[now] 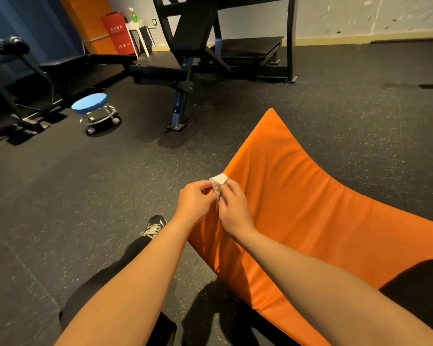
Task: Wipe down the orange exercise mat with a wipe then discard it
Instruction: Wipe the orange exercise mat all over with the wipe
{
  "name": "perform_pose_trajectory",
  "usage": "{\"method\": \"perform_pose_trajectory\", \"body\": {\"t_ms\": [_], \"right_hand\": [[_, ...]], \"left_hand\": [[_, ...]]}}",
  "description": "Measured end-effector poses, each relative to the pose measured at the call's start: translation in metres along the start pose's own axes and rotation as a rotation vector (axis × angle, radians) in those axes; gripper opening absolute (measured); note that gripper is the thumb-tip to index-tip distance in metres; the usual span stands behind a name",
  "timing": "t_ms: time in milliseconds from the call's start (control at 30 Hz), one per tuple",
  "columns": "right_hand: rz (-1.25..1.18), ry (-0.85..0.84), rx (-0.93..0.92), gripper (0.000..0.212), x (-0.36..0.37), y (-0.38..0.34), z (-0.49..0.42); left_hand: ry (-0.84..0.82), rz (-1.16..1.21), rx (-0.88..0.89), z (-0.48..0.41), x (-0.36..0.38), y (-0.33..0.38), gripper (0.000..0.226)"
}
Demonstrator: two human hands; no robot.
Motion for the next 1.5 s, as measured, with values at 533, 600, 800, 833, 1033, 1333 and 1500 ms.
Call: {"method": "perform_pose_trajectory", "body": {"t_ms": [533,600,800,833,1033,1333,1500], "right_hand": [[-0.126,0.196,0.221,0.025,-0.036,0.017,-0.039],[-0.139,0.224,0.318,0.025,-0.048,0.020,-0.050],[-0.169,0.233,0.180,0.028,-0.026,0.012,-0.019],[-0.177,0.236,0.145,0.028,-0.023,0.009,-0.013],[-0.346,0.321,0.234,0.051,-0.050,0.007,-0.038],[-0.185,0.127,0.095,0.035,-0.009,-0.001,-0.010],[-0.118,0.175,0.136,0.035,-0.024,0.010,-0.036]], "left_hand": [[-0.180,-0.057,0.109,0.009,0.009,0.000,0.048],[-0.221,-0.090,0.121,0.011,0.011,-0.002,0.052],[-0.183,-0.100,0.121,0.008,0.008,-0.004,0.055],[-0.175,-0.091,0.117,0.008,0.008,-0.003,0.054],[-0.176,-0.082,0.120,0.009,0.006,0.000,0.053],[-0.060,-0.070,0.115,0.002,0.004,0.003,0.043],[-0.125,-0.056,0.025,0.004,0.007,-0.008,0.040]]}}
Point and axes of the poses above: each hand's wrist, its own z-axis away from the middle knuckle, its own x-axis out of the palm, y = z × x, the point moved 7 cm from there along -z, towards the middle knuckle, and after that the axes turned 15 degrees about -z, right-handed, at the moved point
